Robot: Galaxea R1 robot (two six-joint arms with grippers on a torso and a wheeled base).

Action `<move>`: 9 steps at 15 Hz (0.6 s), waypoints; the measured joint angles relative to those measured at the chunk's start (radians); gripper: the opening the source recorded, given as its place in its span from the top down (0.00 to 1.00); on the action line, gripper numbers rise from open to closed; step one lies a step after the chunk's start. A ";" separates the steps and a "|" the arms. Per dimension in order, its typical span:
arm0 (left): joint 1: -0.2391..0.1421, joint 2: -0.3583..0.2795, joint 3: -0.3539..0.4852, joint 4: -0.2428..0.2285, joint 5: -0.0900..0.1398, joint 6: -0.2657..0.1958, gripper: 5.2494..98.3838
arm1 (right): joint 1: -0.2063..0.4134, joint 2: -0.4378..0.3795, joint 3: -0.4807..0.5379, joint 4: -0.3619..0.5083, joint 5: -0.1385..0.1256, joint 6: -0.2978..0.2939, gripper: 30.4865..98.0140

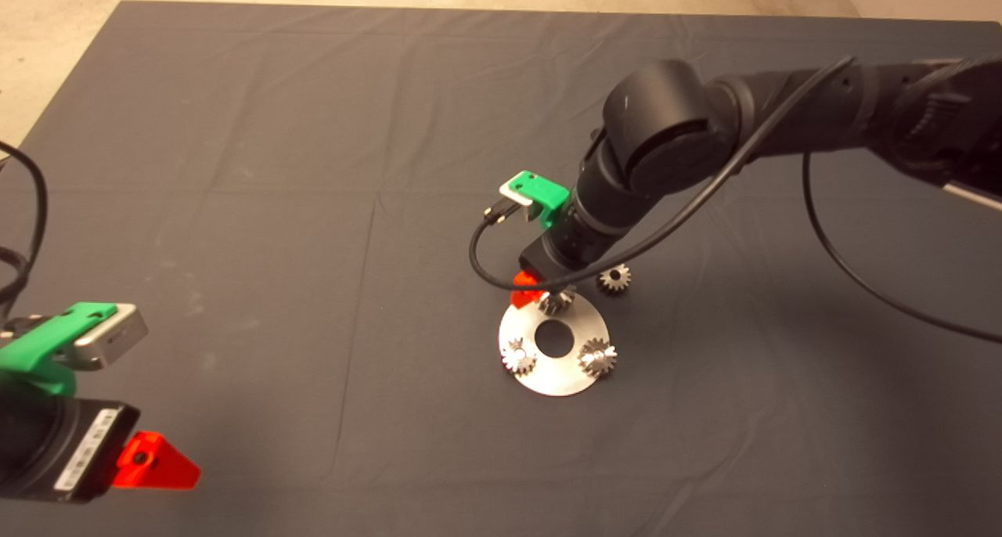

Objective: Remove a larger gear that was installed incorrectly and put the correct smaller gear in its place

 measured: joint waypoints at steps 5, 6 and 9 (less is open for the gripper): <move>0.000 0.001 0.000 0.000 0.000 0.001 0.00 | -0.041 -0.009 -0.003 -0.119 -0.001 -0.041 0.00; 0.000 0.000 0.000 0.000 0.000 0.001 0.00 | -0.041 -0.010 -0.003 -0.151 -0.001 -0.044 0.00; 0.000 0.000 0.000 0.000 0.000 0.001 0.00 | -0.042 -0.010 -0.003 -0.175 -0.003 -0.045 0.00</move>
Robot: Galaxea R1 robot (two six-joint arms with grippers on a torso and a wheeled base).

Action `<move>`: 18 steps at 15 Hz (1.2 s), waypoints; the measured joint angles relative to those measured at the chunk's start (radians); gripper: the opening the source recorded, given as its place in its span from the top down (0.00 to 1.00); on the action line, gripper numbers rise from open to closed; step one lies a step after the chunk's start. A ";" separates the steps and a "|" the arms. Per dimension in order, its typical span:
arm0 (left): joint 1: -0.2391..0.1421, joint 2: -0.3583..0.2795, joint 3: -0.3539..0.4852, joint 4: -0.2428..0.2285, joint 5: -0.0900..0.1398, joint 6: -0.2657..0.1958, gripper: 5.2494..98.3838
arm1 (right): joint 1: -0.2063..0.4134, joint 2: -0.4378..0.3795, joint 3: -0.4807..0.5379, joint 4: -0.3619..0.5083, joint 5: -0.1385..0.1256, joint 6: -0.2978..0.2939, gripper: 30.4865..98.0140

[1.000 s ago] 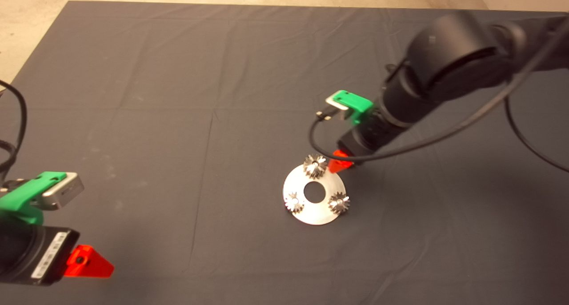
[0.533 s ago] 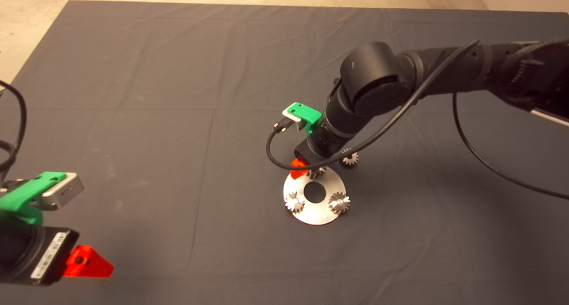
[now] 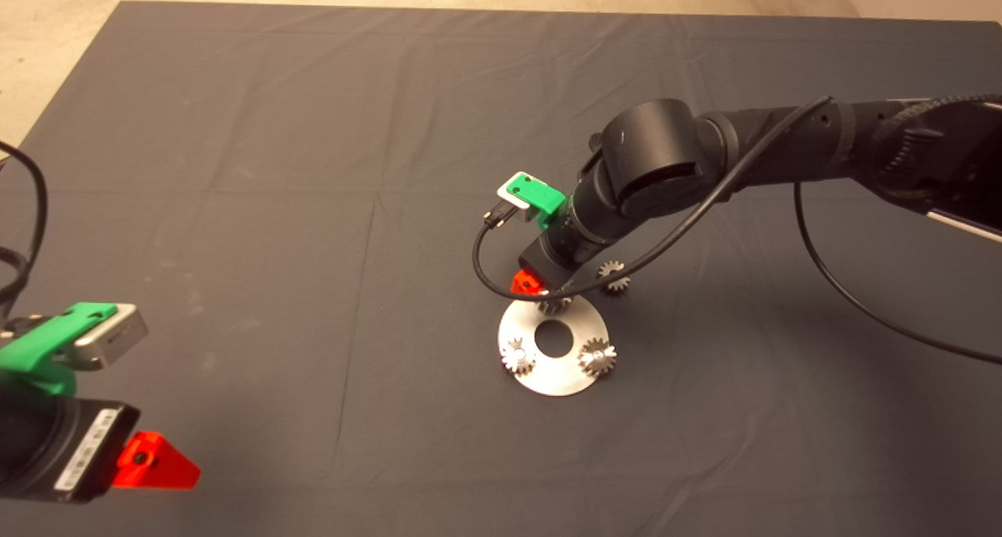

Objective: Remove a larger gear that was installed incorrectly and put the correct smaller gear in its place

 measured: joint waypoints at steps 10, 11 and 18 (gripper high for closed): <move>0.000 -0.003 0.000 0.000 0.000 0.000 0.00 | -0.047 -0.055 0.039 -0.004 -0.002 0.000 0.00; 0.000 -0.003 0.000 0.000 0.000 0.000 0.00 | -0.053 -0.067 0.042 -0.004 -0.002 0.000 0.00; 0.000 -0.005 0.001 0.000 0.000 0.001 0.00 | -0.058 -0.074 0.065 -0.006 -0.002 0.000 0.00</move>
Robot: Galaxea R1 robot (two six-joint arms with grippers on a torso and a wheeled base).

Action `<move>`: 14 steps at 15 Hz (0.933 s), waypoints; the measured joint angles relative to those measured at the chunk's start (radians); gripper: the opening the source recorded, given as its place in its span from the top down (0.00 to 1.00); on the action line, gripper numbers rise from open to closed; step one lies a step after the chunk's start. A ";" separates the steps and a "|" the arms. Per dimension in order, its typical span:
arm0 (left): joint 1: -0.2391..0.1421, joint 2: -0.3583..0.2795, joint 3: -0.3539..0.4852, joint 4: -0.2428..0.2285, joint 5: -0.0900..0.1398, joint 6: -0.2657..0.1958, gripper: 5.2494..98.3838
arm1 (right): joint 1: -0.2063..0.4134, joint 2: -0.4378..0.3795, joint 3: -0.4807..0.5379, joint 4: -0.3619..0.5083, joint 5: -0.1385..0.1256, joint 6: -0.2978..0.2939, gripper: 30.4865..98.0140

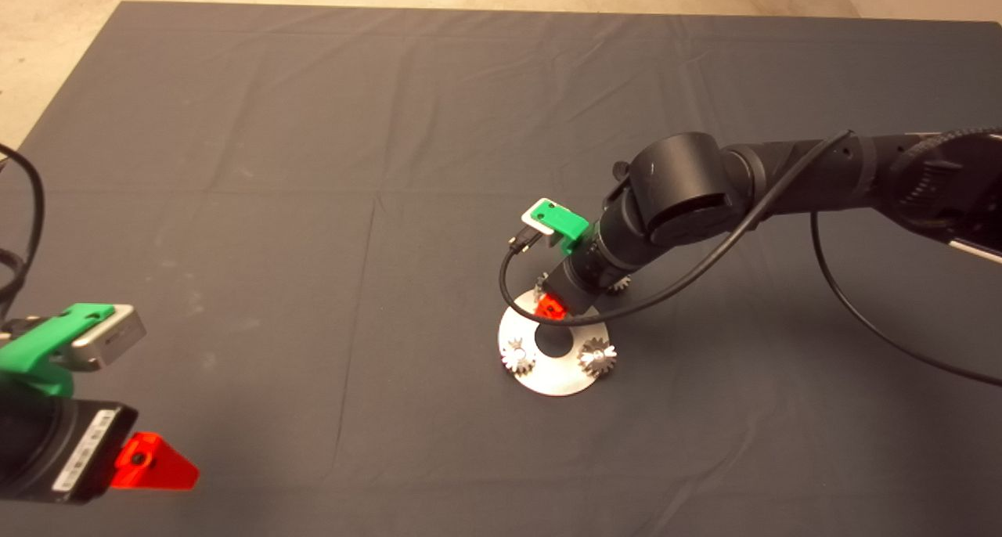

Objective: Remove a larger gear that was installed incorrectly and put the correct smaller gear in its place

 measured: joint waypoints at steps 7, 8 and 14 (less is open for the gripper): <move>0.000 0.000 0.001 0.000 0.000 0.000 0.00 | -0.022 0.007 0.000 -0.039 -0.001 -0.048 0.00; 0.000 0.000 0.001 0.000 0.000 0.000 0.00 | -0.022 0.008 0.000 -0.040 0.000 -0.048 0.00; 0.000 0.000 0.001 0.000 0.000 0.000 0.00 | -0.044 0.008 -0.002 -0.103 0.000 -0.082 0.03</move>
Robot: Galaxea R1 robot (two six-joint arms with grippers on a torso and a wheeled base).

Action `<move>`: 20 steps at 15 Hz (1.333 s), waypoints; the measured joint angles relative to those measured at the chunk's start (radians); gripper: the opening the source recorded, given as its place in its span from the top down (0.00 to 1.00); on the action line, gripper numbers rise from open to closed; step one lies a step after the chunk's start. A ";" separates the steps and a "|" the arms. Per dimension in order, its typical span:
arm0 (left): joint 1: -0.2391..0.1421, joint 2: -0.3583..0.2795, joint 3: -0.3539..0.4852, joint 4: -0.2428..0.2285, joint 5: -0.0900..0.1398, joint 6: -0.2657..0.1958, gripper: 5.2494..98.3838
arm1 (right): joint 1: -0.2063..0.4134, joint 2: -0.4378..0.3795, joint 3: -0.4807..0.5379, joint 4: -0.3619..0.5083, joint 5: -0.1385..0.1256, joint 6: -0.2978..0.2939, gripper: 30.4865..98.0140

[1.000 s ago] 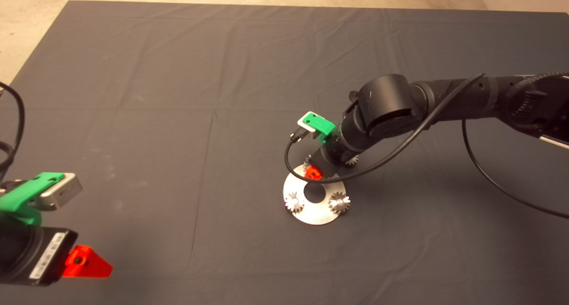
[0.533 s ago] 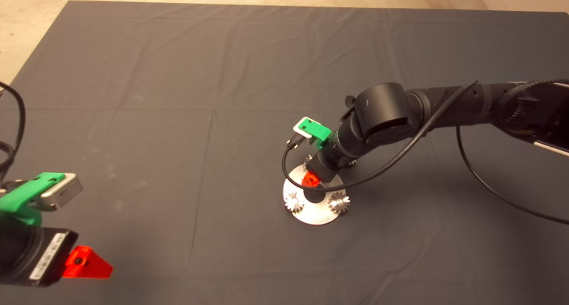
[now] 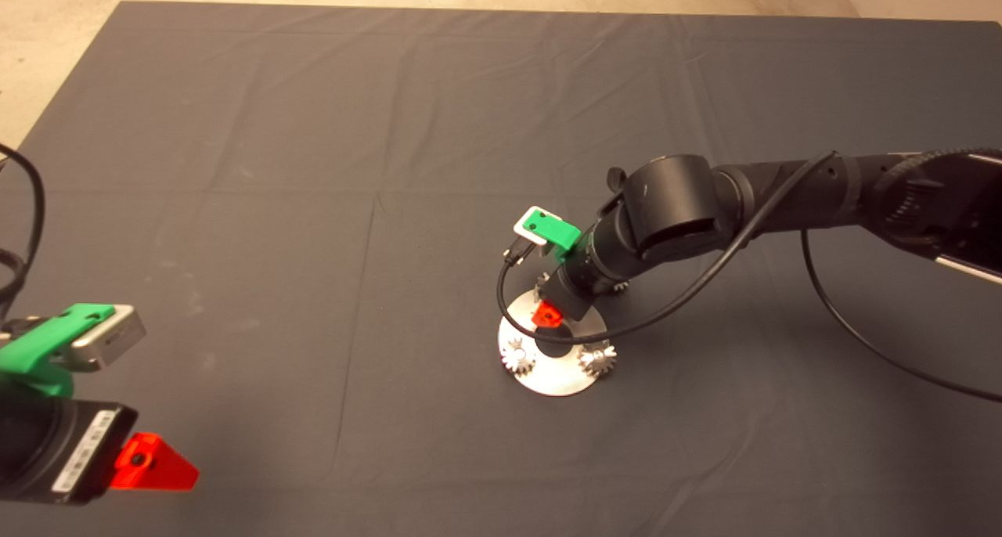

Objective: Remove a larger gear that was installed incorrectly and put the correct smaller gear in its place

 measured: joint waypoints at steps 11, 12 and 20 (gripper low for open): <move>0.000 0.000 0.000 0.000 0.000 0.000 0.00 | -0.023 0.000 0.000 -0.012 0.000 -0.003 0.26; 0.000 0.001 0.000 0.000 0.000 0.000 0.00 | -0.029 -0.001 0.000 -0.012 0.000 -0.002 0.26; 0.000 0.000 0.000 0.000 0.000 0.000 0.00 | -0.038 -0.003 0.000 -0.040 0.001 -0.002 0.41</move>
